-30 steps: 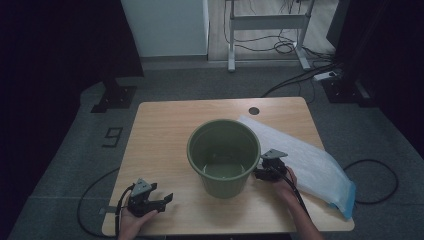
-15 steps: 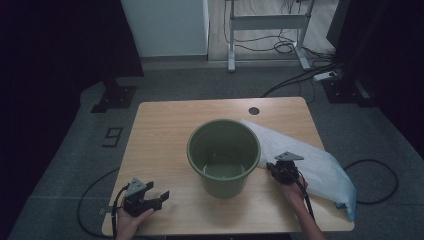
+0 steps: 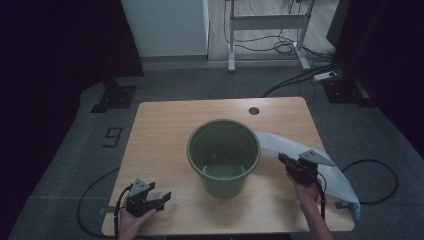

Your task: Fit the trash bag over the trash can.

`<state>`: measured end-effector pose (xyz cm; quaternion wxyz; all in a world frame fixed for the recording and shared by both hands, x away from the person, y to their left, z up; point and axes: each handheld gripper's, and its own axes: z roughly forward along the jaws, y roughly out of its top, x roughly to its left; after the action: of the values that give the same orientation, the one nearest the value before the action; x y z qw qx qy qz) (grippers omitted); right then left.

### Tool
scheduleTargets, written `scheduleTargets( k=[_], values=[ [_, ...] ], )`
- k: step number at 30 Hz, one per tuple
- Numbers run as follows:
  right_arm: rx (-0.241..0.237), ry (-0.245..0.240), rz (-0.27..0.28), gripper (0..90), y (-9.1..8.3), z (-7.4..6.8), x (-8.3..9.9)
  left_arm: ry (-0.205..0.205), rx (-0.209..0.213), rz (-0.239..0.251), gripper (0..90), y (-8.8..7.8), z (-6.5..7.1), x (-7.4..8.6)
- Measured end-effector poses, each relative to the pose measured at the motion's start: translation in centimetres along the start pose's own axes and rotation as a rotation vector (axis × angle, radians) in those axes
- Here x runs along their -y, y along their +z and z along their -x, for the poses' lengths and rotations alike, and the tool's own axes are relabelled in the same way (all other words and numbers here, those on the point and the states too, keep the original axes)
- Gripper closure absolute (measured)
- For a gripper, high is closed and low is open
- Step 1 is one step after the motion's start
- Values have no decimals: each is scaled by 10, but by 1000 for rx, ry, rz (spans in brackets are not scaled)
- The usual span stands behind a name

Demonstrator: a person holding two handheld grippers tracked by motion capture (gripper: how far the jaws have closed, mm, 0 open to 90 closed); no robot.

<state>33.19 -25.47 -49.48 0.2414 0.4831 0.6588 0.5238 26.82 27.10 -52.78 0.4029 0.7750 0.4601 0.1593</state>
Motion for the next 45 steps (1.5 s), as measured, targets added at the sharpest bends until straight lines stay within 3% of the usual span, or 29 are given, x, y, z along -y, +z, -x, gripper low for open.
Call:
scheduleTargets(
  k=[1,2,7,11,12,13,14,18,27,32,37,40,45],
  values=[
    [-6,4,41,892,-9,-1,-12,1,1,0,210,0,0,0],
    [-6,4,41,892,-9,-1,-12,2,1,0,210,0,0,0],
    [-5,-20,160,892,-37,-9,-48,0,-1,4,210,-1,0,-1],
    [-16,-5,208,892,-47,-11,-64,-8,1,13,210,-3,-1,-1],
    [-16,-11,228,892,-53,-14,-76,-9,1,14,210,-4,-1,0],
    [-16,-11,228,892,-53,-14,-76,-12,1,16,210,-4,-2,0],
    [-16,-22,253,892,-59,-18,-89,-15,2,20,210,-4,-2,0],
    [-30,-42,290,893,-69,-27,-110,-19,3,25,210,-6,-3,-1],
    [-77,-136,367,892,-95,-60,-155,-20,6,28,210,-6,-5,0],
    [-127,-179,401,892,-108,-81,-168,-21,6,26,210,-6,-5,0],
    [-134,-232,418,892,-111,-96,-168,-18,7,24,210,-5,-4,0],
    [-178,-238,397,892,-105,-104,-162,-19,7,23,210,-5,-4,0],
    [-202,-255,360,892,-94,-112,-150,-19,6,21,210,-5,-5,0]
  ],
)
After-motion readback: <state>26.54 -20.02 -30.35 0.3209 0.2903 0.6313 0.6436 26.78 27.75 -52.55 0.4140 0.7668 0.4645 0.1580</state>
